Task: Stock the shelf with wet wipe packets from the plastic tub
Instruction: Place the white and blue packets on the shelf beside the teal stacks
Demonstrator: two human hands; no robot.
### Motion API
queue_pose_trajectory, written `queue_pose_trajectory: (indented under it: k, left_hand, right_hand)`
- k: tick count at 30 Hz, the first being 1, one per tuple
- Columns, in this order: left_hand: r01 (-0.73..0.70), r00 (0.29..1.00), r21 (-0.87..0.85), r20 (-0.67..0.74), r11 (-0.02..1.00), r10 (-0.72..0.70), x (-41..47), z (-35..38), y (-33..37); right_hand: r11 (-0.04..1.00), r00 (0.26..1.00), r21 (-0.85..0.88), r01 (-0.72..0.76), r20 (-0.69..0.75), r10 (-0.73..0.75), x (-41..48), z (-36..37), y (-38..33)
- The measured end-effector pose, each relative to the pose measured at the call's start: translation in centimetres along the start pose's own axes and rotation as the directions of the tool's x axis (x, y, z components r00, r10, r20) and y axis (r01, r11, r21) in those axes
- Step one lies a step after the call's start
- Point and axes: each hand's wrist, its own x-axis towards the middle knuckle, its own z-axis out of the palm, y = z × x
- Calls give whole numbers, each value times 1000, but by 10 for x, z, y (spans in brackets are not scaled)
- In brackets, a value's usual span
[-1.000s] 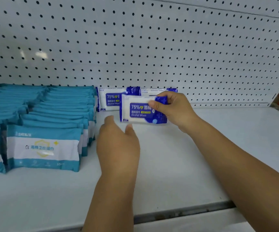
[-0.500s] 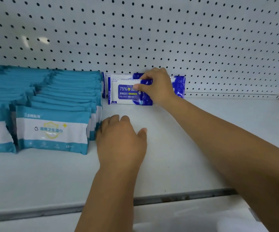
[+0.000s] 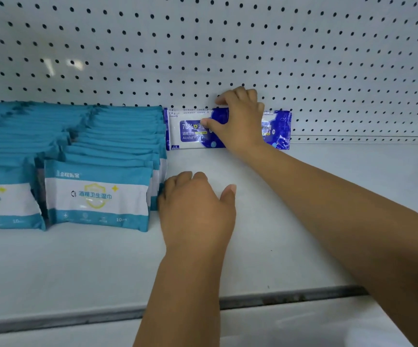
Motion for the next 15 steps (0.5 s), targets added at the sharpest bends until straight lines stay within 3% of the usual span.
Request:
queue_pose_trajectory:
  k: [6, 10, 15]
  left_hand:
    - [15, 1000, -104, -16, 994, -17, -4, -5, 2]
    - [21, 1000, -181, -15, 983, -25, -9, -9, 2]
    - [-141, 990, -277, -44, 950, 134, -24, -12, 10]
  right_hand:
    - [995, 992, 75, 71, 101, -78, -30, -49, 8]
    - [995, 966, -65, 80, 250, -61, -69, -94, 20]
    - [994, 927, -109, -3, 373, 44, -123, -158, 30]
